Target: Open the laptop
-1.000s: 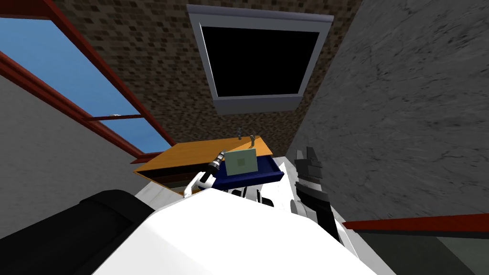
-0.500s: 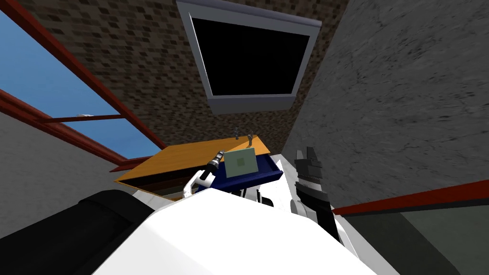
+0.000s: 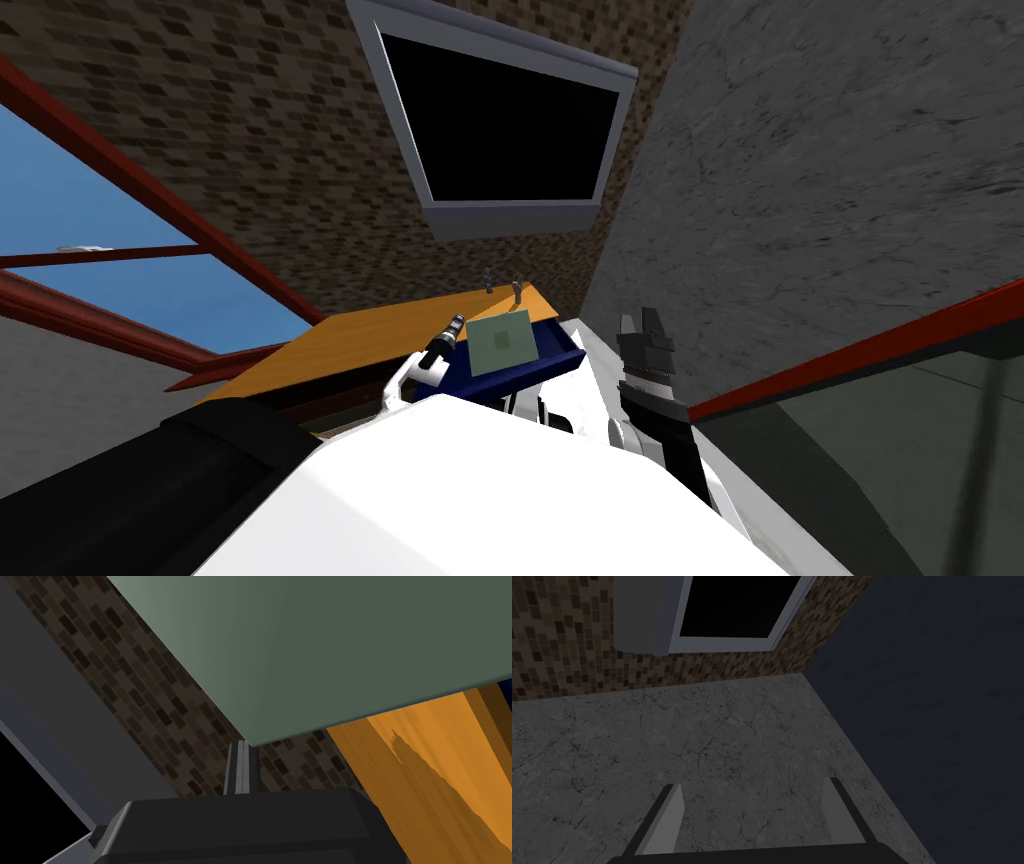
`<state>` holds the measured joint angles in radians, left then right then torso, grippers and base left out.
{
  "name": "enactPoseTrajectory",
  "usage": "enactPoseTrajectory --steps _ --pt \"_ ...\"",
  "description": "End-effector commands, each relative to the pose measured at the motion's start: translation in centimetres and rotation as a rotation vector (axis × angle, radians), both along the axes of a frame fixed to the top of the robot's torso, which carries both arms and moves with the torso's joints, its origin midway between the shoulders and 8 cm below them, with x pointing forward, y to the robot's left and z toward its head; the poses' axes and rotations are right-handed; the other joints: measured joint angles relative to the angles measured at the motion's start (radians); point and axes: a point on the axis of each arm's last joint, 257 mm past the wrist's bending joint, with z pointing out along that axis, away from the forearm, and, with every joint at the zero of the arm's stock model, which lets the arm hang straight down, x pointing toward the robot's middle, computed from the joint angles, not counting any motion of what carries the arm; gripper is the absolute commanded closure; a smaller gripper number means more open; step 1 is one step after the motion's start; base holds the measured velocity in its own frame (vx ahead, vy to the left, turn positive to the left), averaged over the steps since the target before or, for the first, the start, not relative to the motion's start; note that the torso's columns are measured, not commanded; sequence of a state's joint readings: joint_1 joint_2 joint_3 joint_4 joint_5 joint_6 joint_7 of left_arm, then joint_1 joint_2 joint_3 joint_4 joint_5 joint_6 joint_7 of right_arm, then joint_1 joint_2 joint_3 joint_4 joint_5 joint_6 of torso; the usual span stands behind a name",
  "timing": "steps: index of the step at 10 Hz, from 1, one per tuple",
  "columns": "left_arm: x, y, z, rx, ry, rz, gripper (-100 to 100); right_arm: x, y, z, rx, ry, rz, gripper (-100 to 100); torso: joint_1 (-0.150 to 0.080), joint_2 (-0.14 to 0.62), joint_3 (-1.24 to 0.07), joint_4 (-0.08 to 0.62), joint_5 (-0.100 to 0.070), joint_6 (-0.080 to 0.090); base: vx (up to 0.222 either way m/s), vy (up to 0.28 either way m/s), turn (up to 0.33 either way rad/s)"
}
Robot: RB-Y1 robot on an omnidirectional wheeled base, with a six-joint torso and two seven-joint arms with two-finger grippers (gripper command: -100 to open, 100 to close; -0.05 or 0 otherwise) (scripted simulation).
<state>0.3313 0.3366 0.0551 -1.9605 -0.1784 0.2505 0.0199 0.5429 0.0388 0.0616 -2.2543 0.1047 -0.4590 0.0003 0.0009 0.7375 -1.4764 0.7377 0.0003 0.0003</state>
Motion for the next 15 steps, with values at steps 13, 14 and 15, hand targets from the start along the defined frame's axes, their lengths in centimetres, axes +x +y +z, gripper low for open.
enactPoseTrajectory --steps 13,14,15 --pt "-3.0 1.2 5.1 -0.031 0.057 0.075 -100 0.0 0.0 0.0 0.0 0.0 0.0 0 -0.001 0.001 0.0 0.0 0.0 0.0 0.012 0.018 -0.052" --pt "-2.8 1.3 4.7 -0.03 0.056 0.074 -100 0.0 0.0 0.0 0.0 0.0 0.0 0 -0.001 0.001 0.0 0.0 0.0 0.0 0.0 0.0 0.0" --pt "-2.8 1.4 4.7 -0.03 0.057 0.075 0 0.0 0.0 0.0 0.0 0.0 0.0 0 -0.001 0.002 0.0 0.0 0.0 0.0 0.0 0.0 0.0"
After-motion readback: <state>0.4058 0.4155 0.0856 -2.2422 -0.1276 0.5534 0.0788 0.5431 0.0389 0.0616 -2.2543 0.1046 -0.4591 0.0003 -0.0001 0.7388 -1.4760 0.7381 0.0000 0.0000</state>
